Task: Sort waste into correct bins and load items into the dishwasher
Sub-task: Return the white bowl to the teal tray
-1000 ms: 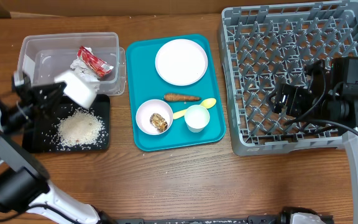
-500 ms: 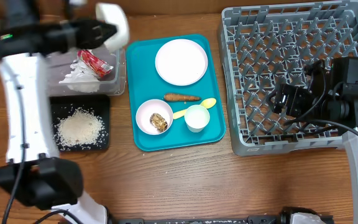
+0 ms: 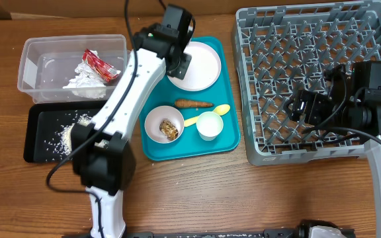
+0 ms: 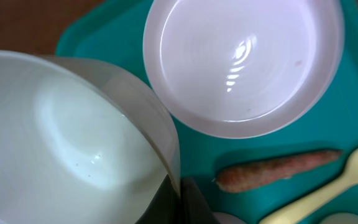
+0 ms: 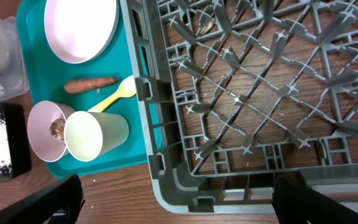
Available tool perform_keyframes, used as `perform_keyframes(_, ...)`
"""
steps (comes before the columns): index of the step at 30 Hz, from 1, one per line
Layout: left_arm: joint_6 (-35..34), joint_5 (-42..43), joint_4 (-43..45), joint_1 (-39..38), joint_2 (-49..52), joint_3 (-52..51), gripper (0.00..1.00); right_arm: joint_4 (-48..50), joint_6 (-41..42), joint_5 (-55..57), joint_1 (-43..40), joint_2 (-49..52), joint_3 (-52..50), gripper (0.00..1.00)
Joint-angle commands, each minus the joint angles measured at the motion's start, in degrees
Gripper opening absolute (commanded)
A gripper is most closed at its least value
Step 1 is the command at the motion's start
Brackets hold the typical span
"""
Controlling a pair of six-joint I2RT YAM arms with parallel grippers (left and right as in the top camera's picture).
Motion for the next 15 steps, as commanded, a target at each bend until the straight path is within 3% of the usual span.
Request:
perform_keyframes(1, -4.9, -0.6, -1.8, 1.2, 4.4, -0.1, 0.04, 0.0, 0.0, 0.6, 0.3, -0.1, 1.4, 1.00)
perform_keyframes(8, -4.9, 2.4, -1.9, 1.2, 10.5, -0.1, 0.07, 0.0, 0.0, 0.6, 0.3, -0.1, 1.4, 1.00)
perform_keyframes(10, -4.9, 2.4, -1.8, 1.2, 10.5, -0.1, 0.24, 0.0, 0.0, 0.6, 0.3, -0.1, 1.4, 1.00)
perform_keyframes(11, -4.8, 2.3, -1.9, 1.2, 10.3, -0.1, 0.45, 0.0, 0.0, 0.6, 0.3, -0.1, 1.4, 1.00)
perform_keyframes(15, -4.7, 2.4, -8.0, 1.5, 10.1, 7.6, 0.66, 0.0, 0.0, 0.5, 0.3, -0.1, 1.4, 1.00)
